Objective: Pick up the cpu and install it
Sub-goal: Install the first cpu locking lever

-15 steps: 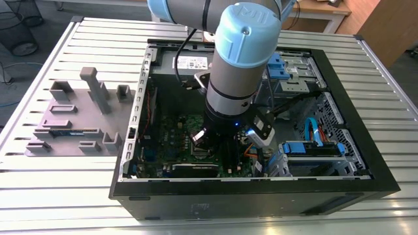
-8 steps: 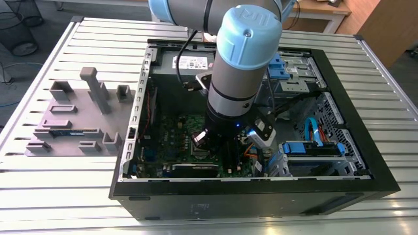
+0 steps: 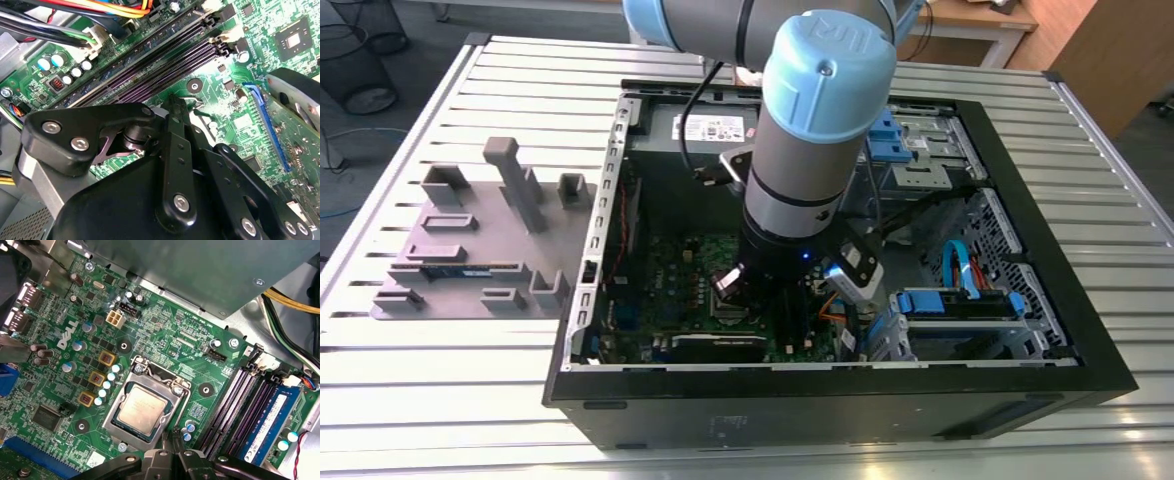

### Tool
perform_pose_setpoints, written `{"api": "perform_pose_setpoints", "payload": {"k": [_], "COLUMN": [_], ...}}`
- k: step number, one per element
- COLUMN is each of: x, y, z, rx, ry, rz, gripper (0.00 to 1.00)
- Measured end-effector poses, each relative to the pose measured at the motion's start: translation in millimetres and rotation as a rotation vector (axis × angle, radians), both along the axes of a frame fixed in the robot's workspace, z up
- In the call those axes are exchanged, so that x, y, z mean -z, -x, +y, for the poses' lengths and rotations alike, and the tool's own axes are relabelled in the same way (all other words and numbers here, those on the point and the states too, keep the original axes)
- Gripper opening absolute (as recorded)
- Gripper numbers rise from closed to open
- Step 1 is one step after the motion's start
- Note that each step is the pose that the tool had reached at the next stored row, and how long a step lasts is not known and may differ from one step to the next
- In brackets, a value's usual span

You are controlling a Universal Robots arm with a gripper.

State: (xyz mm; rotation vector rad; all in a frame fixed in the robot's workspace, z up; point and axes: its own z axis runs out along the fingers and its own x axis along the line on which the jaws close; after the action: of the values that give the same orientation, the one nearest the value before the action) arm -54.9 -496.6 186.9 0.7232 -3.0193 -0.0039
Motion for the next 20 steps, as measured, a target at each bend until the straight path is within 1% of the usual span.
{"api": "perform_pose_setpoints", "payload": {"k": [3,5,7,10,14,15,20], "x": [-3.2,-7.4,-11.4,-19.0,-31.8,-33.6,-34.2], "y": [0.1,0.1,0.1,0.1,0.1,0.1,0.1], "z": [0.1,0.0,0.0,0.0,-0.1,0.0,0.0], "rx": [0.000,0.000,0.000,0.000,0.000,0.000,0.000], "ry": [-0.0010,0.0003,0.0001,0.0002,0.0004,0.0003,0.0002], "rz": [-0.0004,0.0000,-0.0002,-0.0001,0.0000,0.0000,-0.0001], "gripper": [0.11,0.11,0.11,0.11,0.11,0.11,0.11]}}
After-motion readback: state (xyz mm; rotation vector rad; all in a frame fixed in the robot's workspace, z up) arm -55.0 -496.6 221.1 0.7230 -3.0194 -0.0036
